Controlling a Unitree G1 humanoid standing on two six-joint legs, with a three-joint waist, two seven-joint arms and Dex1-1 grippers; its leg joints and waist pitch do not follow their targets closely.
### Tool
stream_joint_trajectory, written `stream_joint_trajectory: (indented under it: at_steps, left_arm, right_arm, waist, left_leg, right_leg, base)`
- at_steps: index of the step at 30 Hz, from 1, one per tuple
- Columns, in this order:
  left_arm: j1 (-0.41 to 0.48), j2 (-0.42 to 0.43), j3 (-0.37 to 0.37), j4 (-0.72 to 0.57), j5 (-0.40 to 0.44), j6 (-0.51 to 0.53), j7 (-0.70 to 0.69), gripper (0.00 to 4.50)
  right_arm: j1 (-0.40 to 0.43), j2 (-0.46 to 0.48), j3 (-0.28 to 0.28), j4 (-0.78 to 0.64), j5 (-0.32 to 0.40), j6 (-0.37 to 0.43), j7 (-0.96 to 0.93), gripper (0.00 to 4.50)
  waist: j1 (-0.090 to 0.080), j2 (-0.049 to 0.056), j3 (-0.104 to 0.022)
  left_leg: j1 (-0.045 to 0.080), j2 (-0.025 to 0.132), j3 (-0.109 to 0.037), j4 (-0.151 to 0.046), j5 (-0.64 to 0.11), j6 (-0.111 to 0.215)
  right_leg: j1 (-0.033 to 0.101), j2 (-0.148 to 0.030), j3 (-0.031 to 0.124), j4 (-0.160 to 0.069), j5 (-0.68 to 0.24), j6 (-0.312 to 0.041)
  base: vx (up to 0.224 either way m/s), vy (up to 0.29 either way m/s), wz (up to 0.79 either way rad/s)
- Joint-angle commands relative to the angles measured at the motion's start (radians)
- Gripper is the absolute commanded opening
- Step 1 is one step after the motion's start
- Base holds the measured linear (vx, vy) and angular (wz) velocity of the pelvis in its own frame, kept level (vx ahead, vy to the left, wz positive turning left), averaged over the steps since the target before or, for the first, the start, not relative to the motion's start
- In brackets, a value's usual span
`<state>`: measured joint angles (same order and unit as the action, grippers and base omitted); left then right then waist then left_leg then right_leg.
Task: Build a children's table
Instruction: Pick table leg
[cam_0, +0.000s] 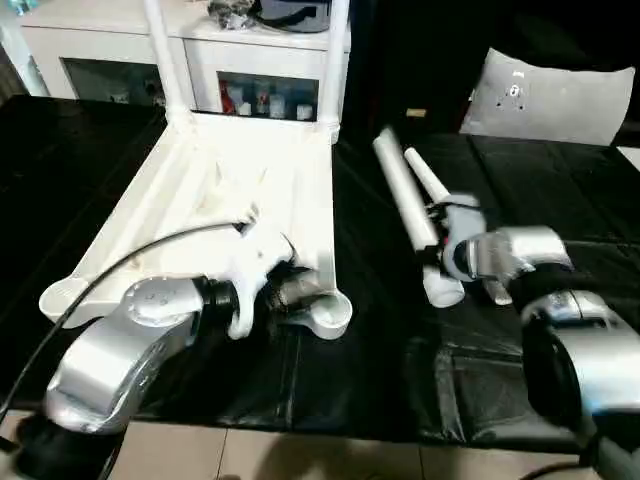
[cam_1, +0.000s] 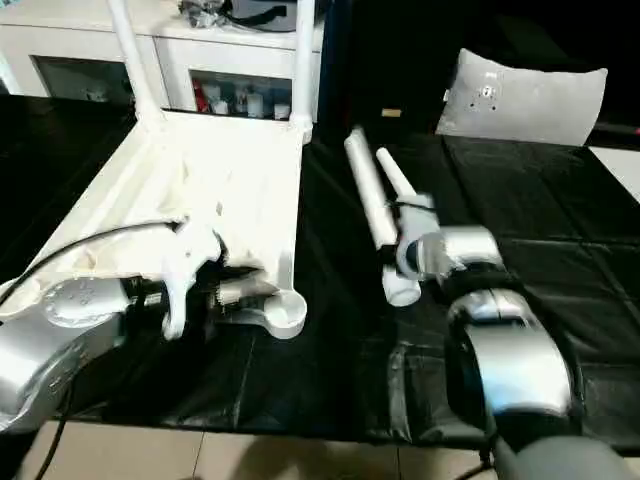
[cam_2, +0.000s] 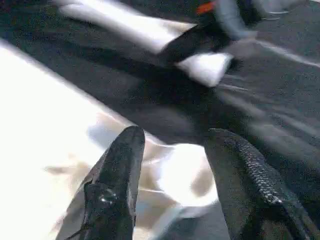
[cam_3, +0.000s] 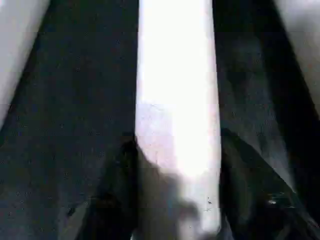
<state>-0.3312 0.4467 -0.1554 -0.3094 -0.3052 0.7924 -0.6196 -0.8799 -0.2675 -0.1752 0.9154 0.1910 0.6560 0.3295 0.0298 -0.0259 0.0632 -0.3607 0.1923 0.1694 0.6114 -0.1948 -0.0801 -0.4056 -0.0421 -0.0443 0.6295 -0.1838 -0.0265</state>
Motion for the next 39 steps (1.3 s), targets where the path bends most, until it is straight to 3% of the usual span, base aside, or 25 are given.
stream_joint_trajectory:
  at_steps: [1,2,3,5,7,8,10,11,13,15,18,19,22,23,26,32,36,39]
  left_arm:
    - [-0.026,-0.022,0.026,0.025,0.012,-0.020,0.043,2.27]
    - [-0.038,-0.047,0.038,0.036,0.008,-0.032,0.061,2.27]
    - [-0.052,-0.079,0.050,0.049,0.001,-0.050,0.083,2.27]
    - [-0.061,-0.093,0.054,0.055,-0.003,-0.053,0.092,2.27]
    - [-0.085,-0.130,0.079,0.064,-0.022,-0.049,0.118,2.27]
    - [-0.105,-0.156,0.100,0.076,-0.037,-0.049,0.138,2.54]
    - [-0.162,-0.241,0.190,0.110,-0.105,-0.024,0.202,2.60]
    - [-0.162,-0.241,0.190,0.110,-0.105,-0.024,0.202,2.60]
    - [-0.227,-0.306,0.271,0.143,-0.193,0.001,0.227,2.80]
    - [-0.244,-0.313,0.285,0.152,-0.210,0.003,0.224,3.05]
    - [-0.295,-0.340,0.326,0.177,-0.290,0.029,0.213,3.16]
    - [-0.333,-0.369,0.362,0.193,-0.344,0.057,0.223,3.40]
    - [-0.362,-0.390,0.390,0.202,-0.386,0.082,0.233,3.62]
    - [-0.368,-0.394,0.396,0.204,-0.396,0.088,0.236,3.73]
    - [-0.386,-0.388,0.370,0.219,-0.393,0.109,0.229,3.98]
    - [-0.401,-0.415,0.368,0.201,-0.471,0.151,0.221,4.48]
    - [-0.395,-0.414,0.332,0.203,-0.447,0.164,0.226,4.50]
    - [-0.388,-0.415,0.309,0.212,-0.424,0.162,0.233,4.50]
  right_arm:
    - [0.032,0.017,-0.038,-0.150,0.054,-0.066,0.043,1.91]
    - [0.069,0.035,-0.060,-0.244,0.091,-0.047,0.063,1.91]
    - [0.116,0.065,-0.103,-0.363,0.155,-0.021,0.074,1.91]
    - [0.133,0.079,-0.123,-0.409,0.187,-0.004,0.079,1.91]
    - [0.178,0.097,-0.130,-0.496,0.233,-0.022,0.124,1.91]
    - [0.205,0.107,-0.130,-0.540,0.258,-0.027,0.150,1.91]
    - [0.283,0.133,-0.118,-0.650,0.329,-0.042,0.222,1.91]
    - [0.283,0.133,-0.118,-0.650,0.329,-0.042,0.222,1.91]
    - [0.377,0.149,-0.091,-0.775,0.404,0.013,0.304,1.91]
    - [0.397,0.151,-0.080,-0.803,0.417,0.027,0.322,1.91]
    - [0.438,0.152,-0.061,-0.880,0.468,0.071,0.353,1.91]
    - [0.455,0.145,-0.051,-0.916,0.493,0.089,0.367,1.91]
    - [0.469,0.138,-0.041,-0.940,0.506,0.090,0.376,1.91]
    - [0.472,0.136,-0.038,-0.946,0.508,0.089,0.379,1.91]
    - [0.482,0.129,-0.027,-0.982,0.528,0.106,0.402,1.91]
    - [0.493,0.120,-0.007,-1.013,0.554,0.122,0.415,1.91]
    - [0.499,0.120,0.010,-1.027,0.556,0.113,0.416,1.91]
    - [0.505,0.116,0.036,-1.031,0.514,0.084,0.410,1.91]
  waist:
    - [-0.001,0.015,-0.076]
    - [0.000,0.016,-0.076]
    - [0.000,0.009,-0.080]
    - [0.004,0.012,-0.079]
    - [0.007,0.008,-0.077]
    - [0.007,0.009,-0.076]
    - [0.015,0.012,-0.075]
    - [0.016,0.010,-0.075]
    - [0.020,0.010,-0.075]
    - [0.020,0.012,-0.073]
    - [0.022,0.012,-0.073]
    - [0.022,0.011,-0.073]
    - [0.024,0.008,-0.072]
    - [0.023,0.006,-0.070]
    - [0.027,0.003,-0.072]
    - [0.033,0.005,-0.075]
    - [0.034,0.006,-0.074]
    - [0.033,0.008,-0.073]
  left_leg:
    - [0.001,0.021,-0.002,-0.057,-0.151,-0.017]
    - [-0.003,0.018,-0.001,-0.058,-0.122,-0.007]
    - [-0.003,0.020,-0.002,-0.058,-0.102,0.005]
    - [-0.004,0.023,-0.003,-0.061,-0.090,0.015]
    - [-0.001,0.025,-0.001,-0.061,-0.100,0.019]
    - [0.000,0.024,0.000,-0.060,-0.105,0.018]
    - [0.004,0.023,0.002,-0.058,-0.120,0.018]
    - [0.000,0.024,-0.001,-0.061,-0.122,0.020]
    - [-0.002,0.023,-0.004,-0.062,-0.118,0.027]
    - [-0.002,0.022,-0.005,-0.064,-0.120,0.029]
    - [-0.001,0.019,-0.005,-0.062,-0.120,0.026]
    - [-0.004,0.019,-0.005,-0.063,-0.119,0.026]
    - [-0.001,0.019,-0.005,-0.061,-0.128,0.023]
    - [-0.005,0.019,-0.006,-0.063,-0.125,0.023]
    - [-0.003,0.021,-0.006,-0.064,-0.111,0.028]
    - [-0.004,0.024,-0.006,-0.064,-0.077,0.030]
    - [-0.003,0.025,-0.006,-0.064,-0.078,0.033]
    - [-0.005,0.025,-0.007,-0.065,-0.079,0.029]
  right_leg:
    - [0.057,-0.065,0.043,-0.075,-0.186,-0.161]
    - [0.062,-0.062,0.043,-0.075,-0.153,-0.164]
    - [0.064,-0.063,0.043,-0.072,-0.118,-0.175]
    - [0.064,-0.066,0.042,-0.071,-0.113,-0.185]
    - [0.060,-0.067,0.043,-0.075,-0.133,-0.192]
    - [0.060,-0.067,0.043,-0.075,-0.142,-0.192]
    - [0.057,-0.069,0.044,-0.083,-0.164,-0.188]
    - [0.061,-0.070,0.042,-0.083,-0.171,-0.187]
    - [0.063,-0.071,0.040,-0.085,-0.191,-0.176]
    - [0.060,-0.069,0.040,-0.092,-0.209,-0.166]
    - [0.060,-0.070,0.039,-0.093,-0.234,-0.153]
    - [0.061,-0.070,0.038,-0.095,-0.243,-0.148]
    - [0.057,-0.072,0.037,-0.099,-0.285,-0.140]
    - [0.058,-0.072,0.037,-0.100,-0.293,-0.135]
    - [0.058,-0.071,0.038,-0.099,-0.274,-0.124]
    - [0.061,-0.073,0.038,-0.092,-0.200,-0.154]
    - [0.061,-0.075,0.038,-0.094,-0.207,-0.149]
    - [0.062,-0.076,0.038,-0.095,-0.213,-0.141]
  base:
    - [0.000,0.000,0.00]
    - [0.000,0.000,0.00]
    - [0.000,0.000,0.00]
    - [0.000,0.000,0.00]
    - [0.000,0.000,0.00]
    - [0.000,0.000,0.00]
    - [0.000,0.000,0.00]
    - [0.000,0.000,0.00]
    - [0.000,0.000,0.00]
    - [0.000,0.000,0.00]
    - [0.000,0.000,0.00]
    - [0.000,0.000,0.00]
    - [0.000,0.000,0.00]
    - [0.000,0.000,0.00]
    - [0.000,0.000,0.00]
    - [0.000,0.000,0.00]
    - [0.000,0.000,0.00]
    - [0.000,0.000,0.00]
